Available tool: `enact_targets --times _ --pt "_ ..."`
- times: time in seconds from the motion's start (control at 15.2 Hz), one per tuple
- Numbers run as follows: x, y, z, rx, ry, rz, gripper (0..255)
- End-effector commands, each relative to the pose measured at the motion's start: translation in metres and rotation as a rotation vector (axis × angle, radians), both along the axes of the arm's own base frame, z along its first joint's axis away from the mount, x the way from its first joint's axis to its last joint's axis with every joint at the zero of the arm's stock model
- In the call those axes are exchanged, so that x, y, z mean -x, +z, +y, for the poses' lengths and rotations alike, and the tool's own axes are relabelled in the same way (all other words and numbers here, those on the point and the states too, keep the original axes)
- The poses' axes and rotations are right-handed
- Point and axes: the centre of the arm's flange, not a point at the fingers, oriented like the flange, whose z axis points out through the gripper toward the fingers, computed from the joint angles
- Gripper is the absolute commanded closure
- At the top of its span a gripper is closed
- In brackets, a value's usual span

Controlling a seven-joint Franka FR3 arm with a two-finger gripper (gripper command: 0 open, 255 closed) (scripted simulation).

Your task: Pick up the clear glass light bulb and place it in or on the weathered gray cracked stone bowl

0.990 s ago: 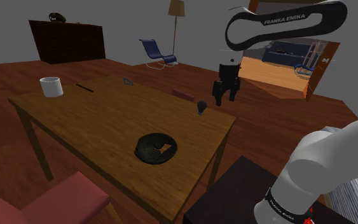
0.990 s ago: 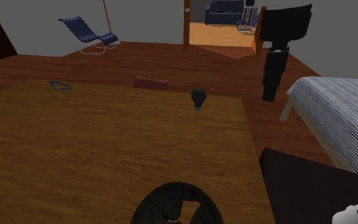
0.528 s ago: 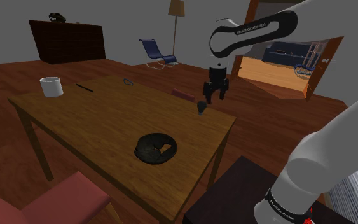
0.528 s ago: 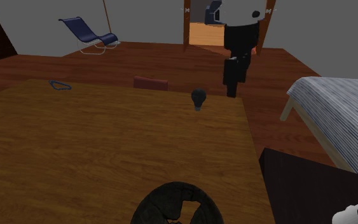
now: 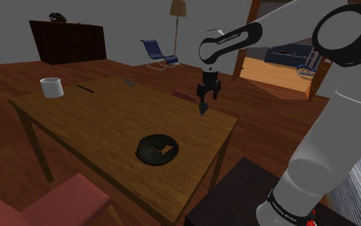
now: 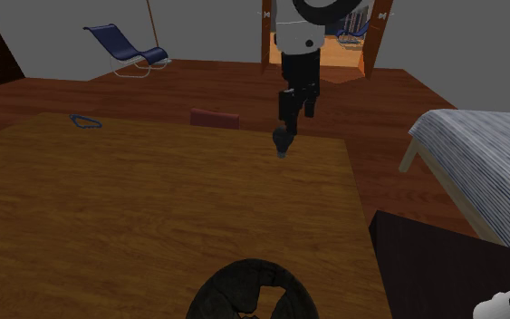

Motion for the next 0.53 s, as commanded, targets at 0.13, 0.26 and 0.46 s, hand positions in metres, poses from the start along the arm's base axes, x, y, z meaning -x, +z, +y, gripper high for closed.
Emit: enact_targets --times 0.13,0.26,0.46 --pt "-0.039 -0.021 -0.028 0.013 -0.017 -0.008 0" --pt "-0.056 -0.029 -0.041 0.019 -0.025 -0.012 0" --pt "-0.054 -0.044 -0.042 0.019 -0.025 -0.012 0"
